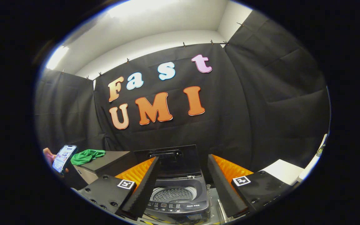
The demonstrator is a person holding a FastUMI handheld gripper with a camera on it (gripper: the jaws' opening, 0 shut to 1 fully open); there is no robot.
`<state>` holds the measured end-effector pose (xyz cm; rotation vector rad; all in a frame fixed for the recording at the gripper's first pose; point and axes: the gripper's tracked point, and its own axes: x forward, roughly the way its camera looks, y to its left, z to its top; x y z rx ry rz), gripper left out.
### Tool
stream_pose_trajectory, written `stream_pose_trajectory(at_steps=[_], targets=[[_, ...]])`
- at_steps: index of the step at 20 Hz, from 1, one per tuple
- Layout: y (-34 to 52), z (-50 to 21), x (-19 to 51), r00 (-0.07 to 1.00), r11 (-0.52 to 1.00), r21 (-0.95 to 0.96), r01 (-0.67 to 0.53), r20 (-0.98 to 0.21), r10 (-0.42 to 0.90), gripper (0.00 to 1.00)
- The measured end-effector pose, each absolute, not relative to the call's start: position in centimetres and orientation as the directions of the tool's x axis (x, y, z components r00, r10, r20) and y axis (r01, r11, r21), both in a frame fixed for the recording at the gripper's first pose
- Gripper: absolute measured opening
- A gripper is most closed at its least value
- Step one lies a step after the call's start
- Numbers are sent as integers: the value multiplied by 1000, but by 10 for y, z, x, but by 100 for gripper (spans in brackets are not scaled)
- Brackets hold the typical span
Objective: Put the clothes into the washing machine and then close the washing machine lid.
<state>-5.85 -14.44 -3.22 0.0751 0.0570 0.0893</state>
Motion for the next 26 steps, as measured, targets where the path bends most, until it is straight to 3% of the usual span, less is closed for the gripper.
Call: stream_pose_trajectory(at_steps=[7,12,19,26], targets=[[-107,4,-59,996,988,128,-81,-25,85,98],[-33,10,-53,993,993,66,-100,-58,103,98],[143,43,-49,990,976,169,-137,-1,139,98],[300,60,-42,963,948,168,-271,35,269,98]])
